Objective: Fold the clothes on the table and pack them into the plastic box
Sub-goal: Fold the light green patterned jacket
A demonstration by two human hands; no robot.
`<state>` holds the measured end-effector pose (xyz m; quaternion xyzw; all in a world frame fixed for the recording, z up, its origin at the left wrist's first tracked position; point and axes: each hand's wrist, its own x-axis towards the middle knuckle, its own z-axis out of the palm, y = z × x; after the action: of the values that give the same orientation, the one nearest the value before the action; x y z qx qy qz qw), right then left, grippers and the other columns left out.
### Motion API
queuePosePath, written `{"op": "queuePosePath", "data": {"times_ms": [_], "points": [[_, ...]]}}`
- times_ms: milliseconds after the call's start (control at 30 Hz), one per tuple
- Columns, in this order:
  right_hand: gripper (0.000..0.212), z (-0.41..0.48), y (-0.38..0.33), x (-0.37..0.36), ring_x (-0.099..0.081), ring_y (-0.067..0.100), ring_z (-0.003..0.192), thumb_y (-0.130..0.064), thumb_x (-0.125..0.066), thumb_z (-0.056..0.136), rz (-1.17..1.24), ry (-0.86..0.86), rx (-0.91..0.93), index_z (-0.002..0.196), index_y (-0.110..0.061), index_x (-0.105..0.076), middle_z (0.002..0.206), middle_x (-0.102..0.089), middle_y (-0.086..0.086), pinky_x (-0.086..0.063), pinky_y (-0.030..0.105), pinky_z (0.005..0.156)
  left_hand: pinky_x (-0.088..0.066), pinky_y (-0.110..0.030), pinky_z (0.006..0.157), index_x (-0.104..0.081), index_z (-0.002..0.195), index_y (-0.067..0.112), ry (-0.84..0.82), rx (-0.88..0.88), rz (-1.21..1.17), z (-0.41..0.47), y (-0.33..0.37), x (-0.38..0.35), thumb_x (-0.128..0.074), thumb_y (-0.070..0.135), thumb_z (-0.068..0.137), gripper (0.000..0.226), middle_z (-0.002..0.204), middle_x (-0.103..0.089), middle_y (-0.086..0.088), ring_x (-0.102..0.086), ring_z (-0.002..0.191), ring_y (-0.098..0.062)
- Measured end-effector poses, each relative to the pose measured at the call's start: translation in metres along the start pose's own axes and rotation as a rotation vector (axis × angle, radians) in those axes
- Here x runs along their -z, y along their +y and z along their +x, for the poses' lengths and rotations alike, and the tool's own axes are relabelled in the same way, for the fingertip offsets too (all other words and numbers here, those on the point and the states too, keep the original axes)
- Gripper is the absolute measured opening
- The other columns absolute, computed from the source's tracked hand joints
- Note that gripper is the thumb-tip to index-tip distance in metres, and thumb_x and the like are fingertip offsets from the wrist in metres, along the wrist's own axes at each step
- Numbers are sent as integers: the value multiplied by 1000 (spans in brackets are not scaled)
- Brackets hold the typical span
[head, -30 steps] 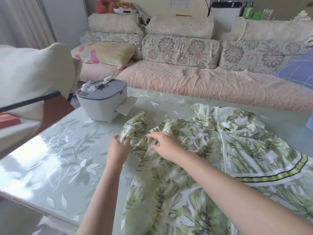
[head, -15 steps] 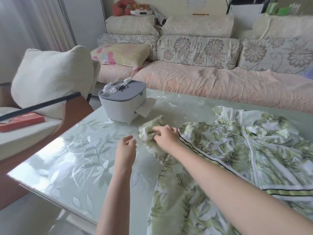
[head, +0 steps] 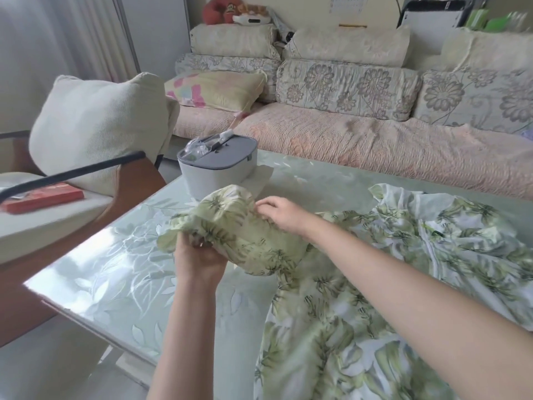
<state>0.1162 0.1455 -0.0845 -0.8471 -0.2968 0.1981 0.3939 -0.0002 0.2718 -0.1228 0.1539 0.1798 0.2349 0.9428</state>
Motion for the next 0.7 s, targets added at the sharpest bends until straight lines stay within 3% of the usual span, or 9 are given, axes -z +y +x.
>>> {"op": "queuePosePath", "data": {"times_ms": [67, 100, 200, 267, 400, 500, 567, 633, 700], "points": [[53, 0, 16, -2, -41, 19, 131, -48, -47, 93, -28, -2, -27, 140, -24, -42, 142, -45, -2, -30, 42, 111, -42, -44, 102, -62, 121, 13, 45, -63, -55, 2, 14, 9, -36, 37, 92, 46, 124, -62, -11, -60, 112, -29], [58, -1, 23, -1, -34, 22, 137, -52, -47, 92, -91, 1, -35, 143, -27, -37, 149, -38, -1, -26, 47, 114, -44, -44, 99, -64, 118, 15, 58, -96, -72, 4, 21, 15, -31, 40, 92, 48, 121, -63, -10, -62, 108, -28], [61, -7, 40, 3, -28, 26, 140, -51, -52, 90, -227, 38, -64, 145, -31, -33, 151, -33, 1, -24, 51, 113, -49, -45, 92, -63, 121, 18, 119, -195, -100, 4, 37, 26, -29, 59, 88, 62, 116, -67, -9, -65, 104, -28], [58, -15, 45, 0, -25, 25, 140, -45, -53, 91, -303, 39, -48, 144, -32, -34, 151, -34, 0, -20, 50, 115, -53, -42, 86, -60, 124, 20, 211, -214, -109, 0, 43, 26, -43, 67, 83, 65, 117, -66, -6, -67, 100, -24], [49, -27, 37, -19, -22, 17, 140, -41, -52, 94, -343, -17, 53, 140, -35, -40, 150, -34, -9, -14, 44, 116, -56, -31, 74, -59, 103, 18, 334, -240, -84, -1, 55, 27, -57, 38, 87, 26, 106, -61, -1, -66, 86, -18], [47, -26, 25, -36, -15, 15, 143, -39, -49, 96, -351, -86, 76, 142, -35, -40, 154, -26, -12, -7, 41, 116, -54, -34, 84, -68, 105, 18, 319, -247, -173, -5, 63, 35, -48, 34, 86, 32, 106, -68, 1, -68, 95, -20], [53, -25, 22, -45, -10, 16, 146, -40, -48, 96, -394, -137, 82, 146, -34, -32, 158, -14, -12, -3, 45, 118, -55, -34, 81, -68, 100, 18, 348, -273, -214, -7, 70, 41, -44, 34, 85, 32, 95, -71, -1, -69, 91, -21], [61, -25, 23, -51, -7, 17, 147, -40, -47, 97, -395, -169, 71, 150, -34, -19, 159, 0, -14, -6, 47, 119, -54, -28, 73, -62, 83, 15, 348, -316, -241, -11, 82, 48, -45, 19, 77, 18, 79, -69, 1, -69, 77, -17], [65, -27, 27, -54, -4, 14, 147, -43, -42, 98, -355, -198, 59, 151, -36, -6, 156, 10, -18, -8, 44, 119, -51, -24, 68, -54, 77, 13, 343, -366, -220, -17, 95, 49, -45, 16, 73, 10, 77, -63, 0, -64, 66, -14]]}}
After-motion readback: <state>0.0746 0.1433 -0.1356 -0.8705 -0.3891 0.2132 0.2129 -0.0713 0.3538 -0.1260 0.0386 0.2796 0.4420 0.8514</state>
